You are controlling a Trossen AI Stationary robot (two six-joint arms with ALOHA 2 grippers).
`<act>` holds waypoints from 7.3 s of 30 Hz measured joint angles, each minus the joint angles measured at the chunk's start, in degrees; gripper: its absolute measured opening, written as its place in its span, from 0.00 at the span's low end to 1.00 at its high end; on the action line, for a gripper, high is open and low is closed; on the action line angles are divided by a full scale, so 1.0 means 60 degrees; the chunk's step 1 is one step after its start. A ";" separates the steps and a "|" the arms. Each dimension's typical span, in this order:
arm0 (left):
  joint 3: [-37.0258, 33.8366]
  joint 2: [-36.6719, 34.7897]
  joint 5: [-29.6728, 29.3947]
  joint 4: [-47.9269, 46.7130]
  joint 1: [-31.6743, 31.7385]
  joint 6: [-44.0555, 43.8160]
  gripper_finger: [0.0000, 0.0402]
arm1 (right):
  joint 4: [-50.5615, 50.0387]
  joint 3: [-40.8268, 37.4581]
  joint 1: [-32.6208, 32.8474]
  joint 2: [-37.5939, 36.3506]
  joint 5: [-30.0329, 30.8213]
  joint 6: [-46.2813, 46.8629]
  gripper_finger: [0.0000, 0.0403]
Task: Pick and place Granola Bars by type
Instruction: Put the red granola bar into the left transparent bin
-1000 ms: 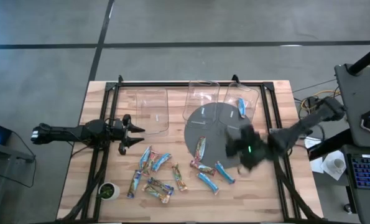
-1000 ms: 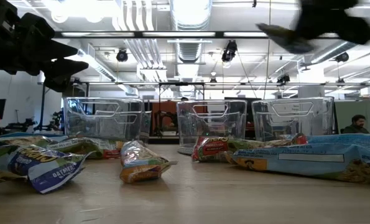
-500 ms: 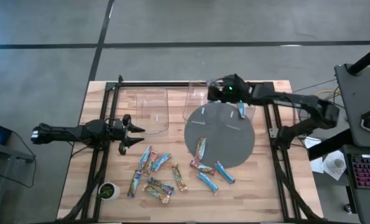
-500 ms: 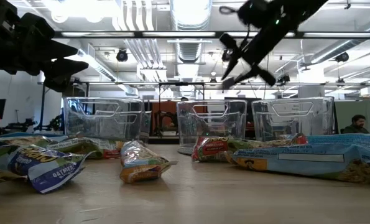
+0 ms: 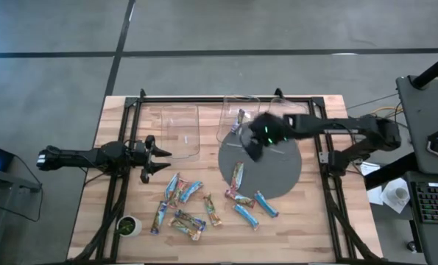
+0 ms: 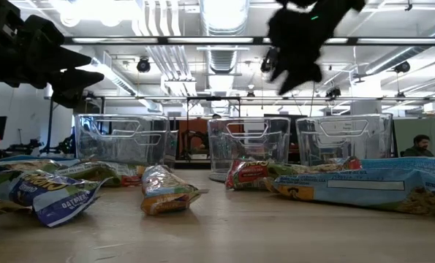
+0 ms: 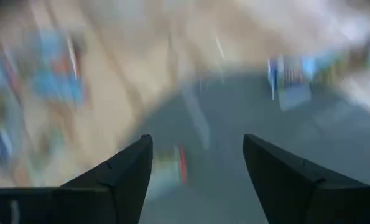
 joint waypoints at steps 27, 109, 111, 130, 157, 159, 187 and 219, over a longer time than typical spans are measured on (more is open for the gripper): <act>0.0000 -0.0004 0.0000 -0.0004 -0.0004 0.0000 0.48 | -0.1387 -0.1109 0.6139 0.1927 0.0600 0.5588 0.65; 0.9712 1.5021 -0.1415 -0.8389 -0.4641 -1.6094 0.48 | -0.1746 -0.1363 0.3170 -0.0865 0.2285 0.2188 0.58; 0.9721 1.4911 -0.1459 -0.8343 -0.4641 -1.6279 0.48 | -0.1757 -0.1418 0.3178 -0.0867 0.2282 0.2188 0.59; 0.9176 1.4626 -0.1775 -0.8511 -0.4532 -1.5757 0.48 | -0.1585 -0.1521 0.3166 -0.0838 0.2468 0.2581 0.59; 0.8691 1.4655 -0.2117 -0.7614 -0.4360 -1.5216 0.46 | -0.1607 -0.1557 0.3166 -0.0838 0.2600 0.3235 0.58; 0.8674 1.4655 -0.2083 -0.7608 -0.4364 -1.5211 0.43 | -0.1608 -0.1557 0.3166 -0.0838 0.2600 0.3289 0.59; 1.0872 1.3749 -0.2967 -1.1078 -0.4367 -1.4842 0.03 | -0.1754 -0.1630 0.3174 -0.0834 0.2603 0.3313 0.57; 0.9448 1.4484 -0.2707 -0.8499 -0.4349 -1.5327 0.32 | -0.1694 -0.2202 0.3174 -0.0834 0.2765 0.3331 0.57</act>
